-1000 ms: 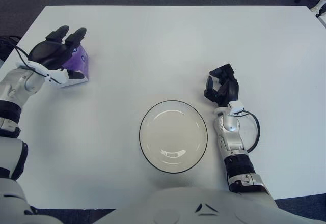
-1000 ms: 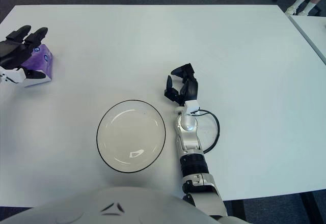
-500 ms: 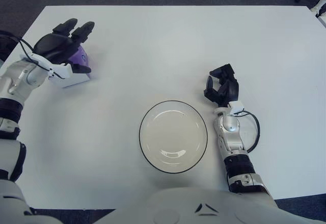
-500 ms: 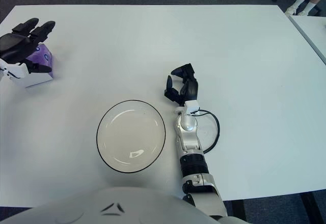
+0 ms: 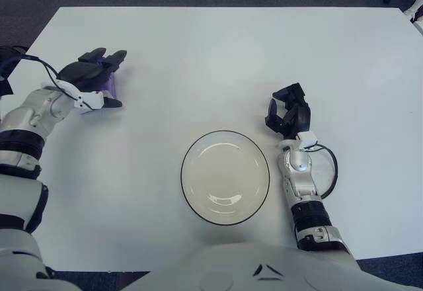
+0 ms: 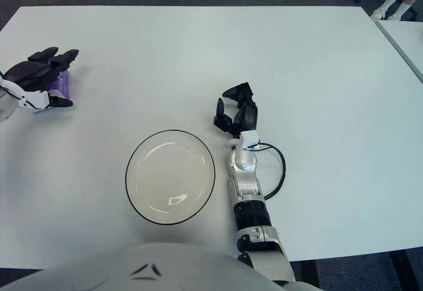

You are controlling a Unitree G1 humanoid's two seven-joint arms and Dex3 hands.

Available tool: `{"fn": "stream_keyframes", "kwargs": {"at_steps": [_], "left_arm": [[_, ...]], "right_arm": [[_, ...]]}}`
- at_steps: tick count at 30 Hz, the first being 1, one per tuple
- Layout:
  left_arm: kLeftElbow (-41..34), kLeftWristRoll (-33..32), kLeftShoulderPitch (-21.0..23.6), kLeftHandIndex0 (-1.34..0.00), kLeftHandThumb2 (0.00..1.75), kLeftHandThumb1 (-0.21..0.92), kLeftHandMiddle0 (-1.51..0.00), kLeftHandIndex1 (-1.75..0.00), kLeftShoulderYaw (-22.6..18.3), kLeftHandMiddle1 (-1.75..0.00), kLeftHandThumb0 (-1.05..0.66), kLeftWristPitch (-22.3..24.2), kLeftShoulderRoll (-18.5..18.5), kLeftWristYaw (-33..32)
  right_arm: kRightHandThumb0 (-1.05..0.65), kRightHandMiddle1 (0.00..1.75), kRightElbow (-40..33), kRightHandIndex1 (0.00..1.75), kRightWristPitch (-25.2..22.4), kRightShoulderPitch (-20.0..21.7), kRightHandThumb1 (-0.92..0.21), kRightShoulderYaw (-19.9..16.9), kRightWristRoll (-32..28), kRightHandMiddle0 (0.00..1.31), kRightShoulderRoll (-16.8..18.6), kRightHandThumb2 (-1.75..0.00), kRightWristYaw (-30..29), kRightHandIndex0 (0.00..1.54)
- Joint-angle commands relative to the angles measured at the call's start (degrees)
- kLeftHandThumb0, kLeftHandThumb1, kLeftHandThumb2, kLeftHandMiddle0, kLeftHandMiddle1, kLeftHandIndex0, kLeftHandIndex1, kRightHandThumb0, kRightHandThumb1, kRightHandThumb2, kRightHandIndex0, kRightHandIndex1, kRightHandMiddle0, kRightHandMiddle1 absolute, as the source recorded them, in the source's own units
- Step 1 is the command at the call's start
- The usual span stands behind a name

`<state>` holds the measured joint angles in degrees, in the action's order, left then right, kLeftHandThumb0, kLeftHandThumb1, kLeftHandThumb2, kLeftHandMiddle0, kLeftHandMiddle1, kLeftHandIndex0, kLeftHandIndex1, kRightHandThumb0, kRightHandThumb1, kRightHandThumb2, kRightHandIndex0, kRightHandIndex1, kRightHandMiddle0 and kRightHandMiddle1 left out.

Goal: Put the tissue paper into the plate.

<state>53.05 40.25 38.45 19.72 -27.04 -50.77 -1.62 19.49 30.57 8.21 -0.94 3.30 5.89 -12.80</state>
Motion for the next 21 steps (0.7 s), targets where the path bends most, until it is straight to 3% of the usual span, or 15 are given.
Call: {"fn": "stream_keyframes", "kwargs": {"at_steps": [1,9,21], "left_arm": [[4.81,1.42,2.14,0.0,0.53,0.69,0.0,0.0,1.78,0.0,-1.05,0.67,1.55,0.41],[13.33,0.47,3.69,0.0,0.51,0.64,0.0,0.0,2.27,0.0,-1.05,1.75,4.39,-0.6],[17.85,-2.98,5.04,0.0,0.52,0.61,0.0,0.0,1.33,0.0,-1.05,3.19,6.7,2.56]], "right_arm": [[-0.41,1.75,6.79,1.51,-0.36,-9.29,-0.55,-1.45,-0.19,0.43,-1.08,-1.03,0.32,0.62],[-0.41,1.75,6.46,1.52,-0.46,-9.52,-0.56,-1.58,-0.1,0.42,-1.31,-1.02,0.56,0.62],[-0.41,1.75,6.25,1.53,-0.66,-9.48,-0.56,-1.83,0.31,0.42,-1.69,-1.01,0.2,0.62]]}}
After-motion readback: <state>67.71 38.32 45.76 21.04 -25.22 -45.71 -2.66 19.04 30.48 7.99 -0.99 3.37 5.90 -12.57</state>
